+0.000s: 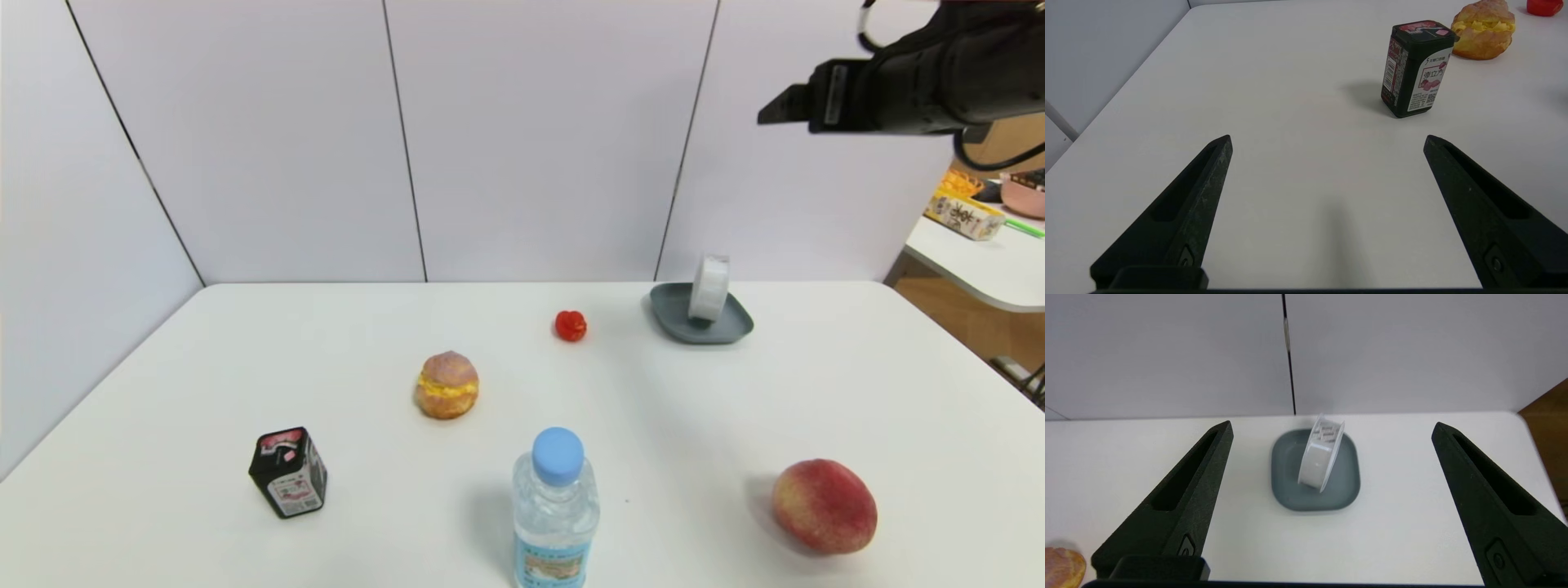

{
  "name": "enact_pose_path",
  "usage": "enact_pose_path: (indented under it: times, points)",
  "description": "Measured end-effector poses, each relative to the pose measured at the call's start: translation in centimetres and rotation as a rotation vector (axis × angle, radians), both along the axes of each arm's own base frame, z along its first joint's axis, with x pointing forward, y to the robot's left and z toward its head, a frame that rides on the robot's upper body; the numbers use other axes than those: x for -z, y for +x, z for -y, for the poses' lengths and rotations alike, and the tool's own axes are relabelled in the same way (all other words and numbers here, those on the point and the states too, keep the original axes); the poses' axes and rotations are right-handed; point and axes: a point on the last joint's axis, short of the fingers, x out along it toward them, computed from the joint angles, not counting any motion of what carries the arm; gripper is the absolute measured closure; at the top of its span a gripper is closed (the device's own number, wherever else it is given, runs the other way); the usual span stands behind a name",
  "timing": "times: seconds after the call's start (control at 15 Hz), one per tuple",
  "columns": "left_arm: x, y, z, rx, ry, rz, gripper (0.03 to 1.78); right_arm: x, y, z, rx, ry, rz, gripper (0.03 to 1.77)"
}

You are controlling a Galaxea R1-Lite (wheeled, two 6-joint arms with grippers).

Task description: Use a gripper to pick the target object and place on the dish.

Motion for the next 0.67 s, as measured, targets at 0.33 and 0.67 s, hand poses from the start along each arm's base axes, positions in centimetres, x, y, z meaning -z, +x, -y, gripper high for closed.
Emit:
enact_pose_path:
  times: [0.33,0.67]
  points:
    - [0.0,0.0,0.0,0.0,0.0,0.0,0.12,-3.9,-5.9,3.8,-0.113,-0.18,0.307,0.11]
    - [0.0,0.0,0.0,0.0,0.0,0.0,0.12,-2.2,-13.1,6.3,-0.123,-0.2,0.356,0.11]
